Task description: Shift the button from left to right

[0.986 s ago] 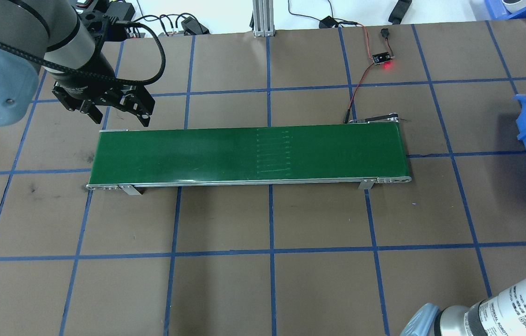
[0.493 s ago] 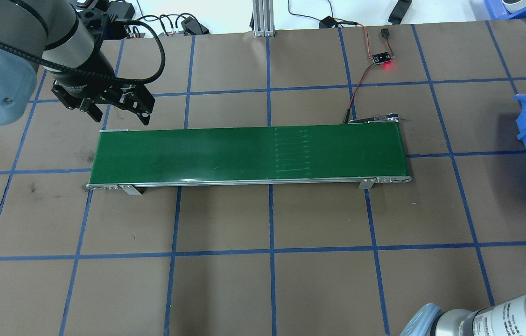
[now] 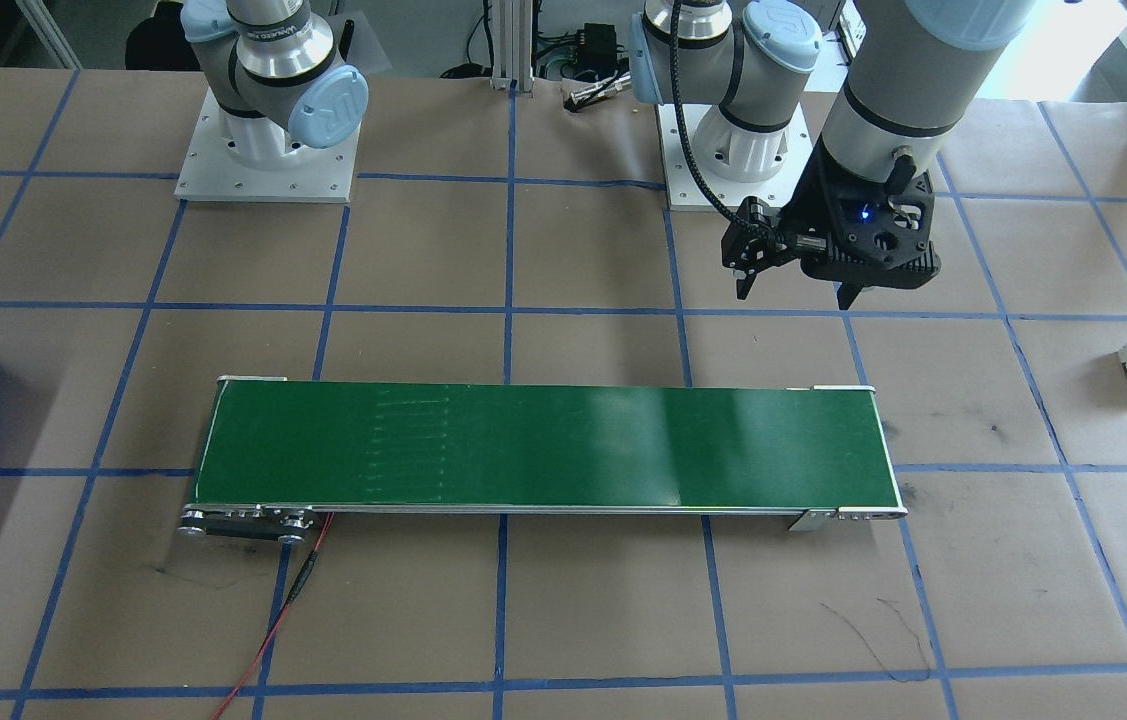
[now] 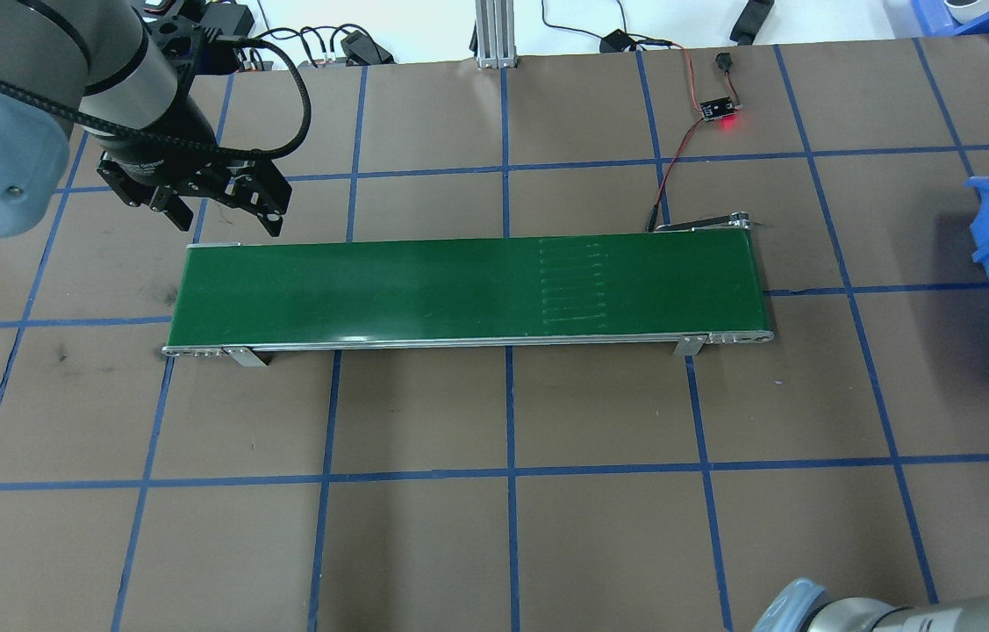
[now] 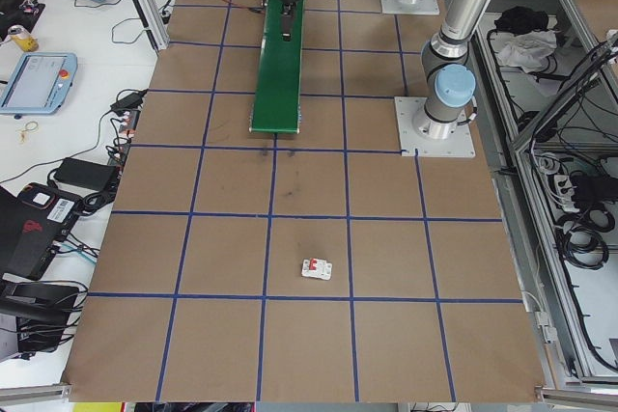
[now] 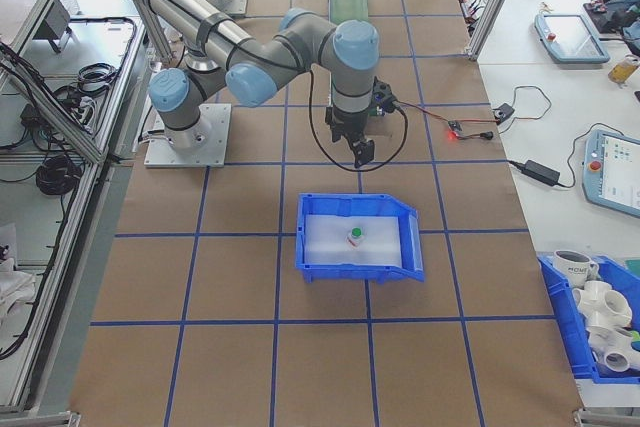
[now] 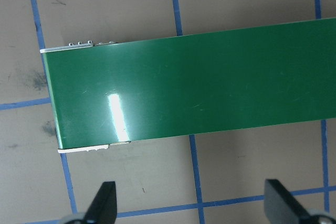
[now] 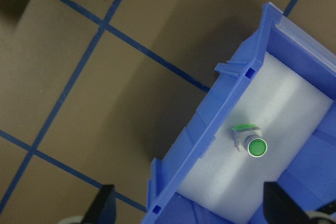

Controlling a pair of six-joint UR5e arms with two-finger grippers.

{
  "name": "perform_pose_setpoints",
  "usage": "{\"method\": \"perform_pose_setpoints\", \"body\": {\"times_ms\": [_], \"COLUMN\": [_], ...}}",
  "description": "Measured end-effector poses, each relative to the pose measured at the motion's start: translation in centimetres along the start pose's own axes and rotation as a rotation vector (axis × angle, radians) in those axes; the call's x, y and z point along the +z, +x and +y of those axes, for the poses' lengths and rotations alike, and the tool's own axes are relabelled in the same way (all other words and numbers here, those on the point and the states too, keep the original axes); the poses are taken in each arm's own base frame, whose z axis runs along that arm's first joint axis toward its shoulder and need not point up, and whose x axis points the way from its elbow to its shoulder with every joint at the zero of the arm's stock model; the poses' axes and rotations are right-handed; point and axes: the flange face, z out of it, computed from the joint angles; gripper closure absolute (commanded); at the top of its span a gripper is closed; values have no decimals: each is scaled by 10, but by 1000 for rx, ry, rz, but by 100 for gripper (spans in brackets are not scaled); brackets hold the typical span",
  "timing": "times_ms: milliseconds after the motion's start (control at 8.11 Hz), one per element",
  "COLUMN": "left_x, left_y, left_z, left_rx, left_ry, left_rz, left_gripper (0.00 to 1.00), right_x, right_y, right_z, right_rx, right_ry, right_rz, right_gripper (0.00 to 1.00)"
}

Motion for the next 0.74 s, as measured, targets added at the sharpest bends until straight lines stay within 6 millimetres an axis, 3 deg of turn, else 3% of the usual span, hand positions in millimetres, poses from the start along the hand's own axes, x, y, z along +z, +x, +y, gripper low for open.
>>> {"method": "perform_pose_setpoints", "body": {"times_ms": [247,493,740], "left_x": [-1,-3,-2], "left_y": [0,0,1], "left_z": [-1,1,1], "left_rx": [1,1,1], "left_ry": [3,7,4], "left_rz": [-1,-2,-1], "left_gripper": [0,0,0], "right_x": [-24,-41,-48], "right_y": [-70,-157,-248], "right_z": [-60,-124,-171], "right_rx": [155,292,406], "right_ry": [1,13,5], "right_rz": [-15,-12,-17], "right_gripper": [0,0,0]}}
